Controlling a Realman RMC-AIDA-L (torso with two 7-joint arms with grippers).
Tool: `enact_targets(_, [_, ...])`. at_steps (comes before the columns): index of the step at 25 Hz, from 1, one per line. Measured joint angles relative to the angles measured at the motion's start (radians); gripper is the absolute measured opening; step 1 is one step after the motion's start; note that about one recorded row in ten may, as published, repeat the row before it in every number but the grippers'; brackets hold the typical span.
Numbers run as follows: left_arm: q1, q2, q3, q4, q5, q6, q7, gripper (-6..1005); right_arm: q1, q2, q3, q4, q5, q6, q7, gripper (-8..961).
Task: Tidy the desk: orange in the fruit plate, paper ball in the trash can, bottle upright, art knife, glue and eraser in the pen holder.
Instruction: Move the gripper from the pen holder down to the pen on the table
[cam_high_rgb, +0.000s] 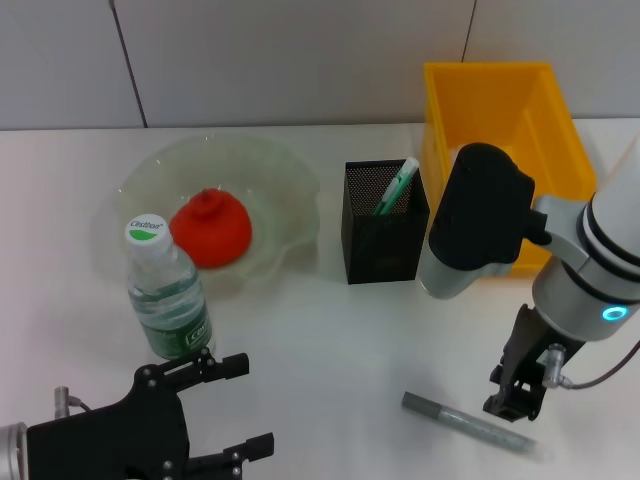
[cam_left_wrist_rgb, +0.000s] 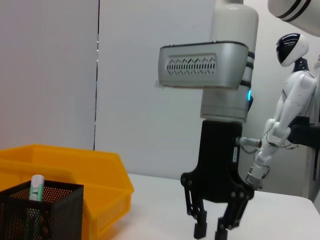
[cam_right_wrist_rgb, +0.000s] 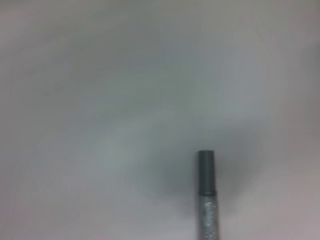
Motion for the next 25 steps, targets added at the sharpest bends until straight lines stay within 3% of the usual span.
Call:
enact_targets(8, [-0.004,-0.001,0.0,0.0,0.002,-0.001,-0.002,803,-0.007,0.002,-0.051,-0.066,0.029,0.069,-0.003,300])
enact_targets(25, [-0.005,0.0,0.0,0.002,0.003,-0.001,-0.004,804,-0.002,0.001,-0.066,-0.145,0.039,0.142,-0.003,301])
